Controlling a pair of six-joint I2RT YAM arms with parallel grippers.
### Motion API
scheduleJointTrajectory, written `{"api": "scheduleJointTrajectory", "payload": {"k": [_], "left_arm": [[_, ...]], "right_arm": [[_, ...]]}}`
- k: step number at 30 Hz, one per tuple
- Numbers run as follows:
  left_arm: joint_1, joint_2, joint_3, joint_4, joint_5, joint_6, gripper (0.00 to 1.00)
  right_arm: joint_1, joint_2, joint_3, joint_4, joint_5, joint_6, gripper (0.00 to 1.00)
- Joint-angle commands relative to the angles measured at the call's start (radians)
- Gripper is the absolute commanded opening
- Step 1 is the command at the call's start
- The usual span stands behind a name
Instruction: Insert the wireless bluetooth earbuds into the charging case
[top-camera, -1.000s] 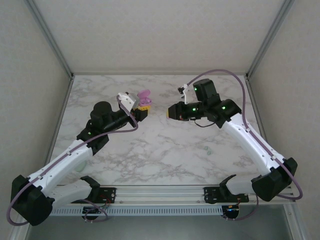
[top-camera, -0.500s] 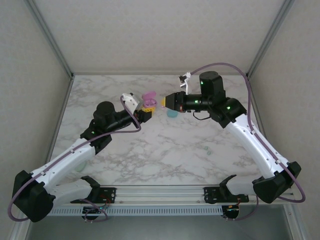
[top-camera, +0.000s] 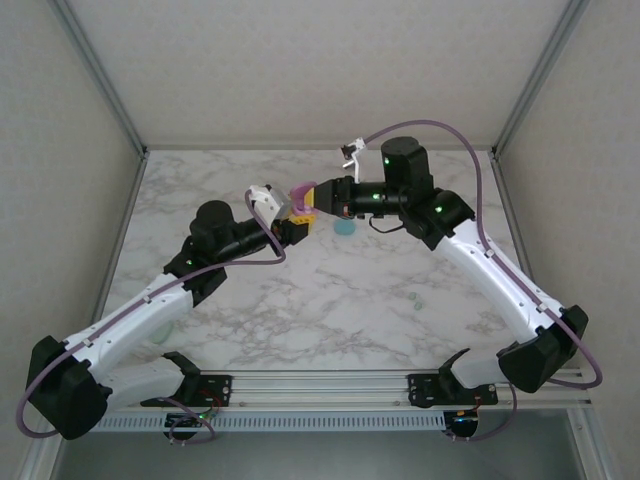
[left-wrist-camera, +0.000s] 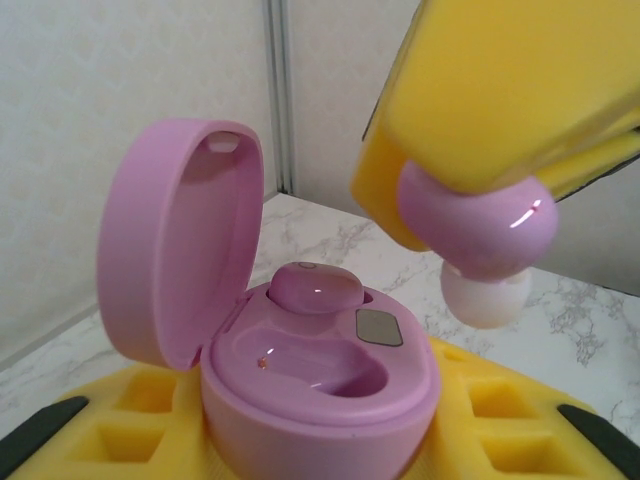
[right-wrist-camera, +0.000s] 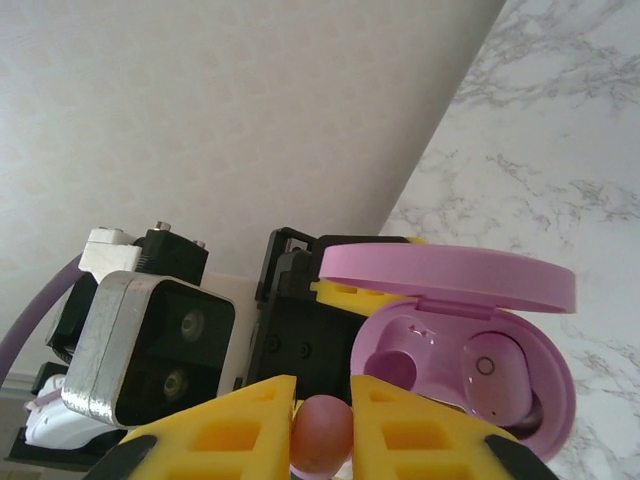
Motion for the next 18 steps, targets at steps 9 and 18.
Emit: {"api": "scheduleJointTrajectory", "payload": {"k": [9, 18], "left_arm": [[-0.02, 0.015, 0.039, 0.046, 0.028, -0.013, 0.33], [-0.023, 0.007, 0.037, 0.047, 0.022, -0.016, 0.33]], "right_arm": [[0.016, 0.027, 0.027, 0.042, 0.024, 0.011, 0.19], [0.018, 0.036, 0.031, -0.003, 0.076, -0.015, 0.19]]}}
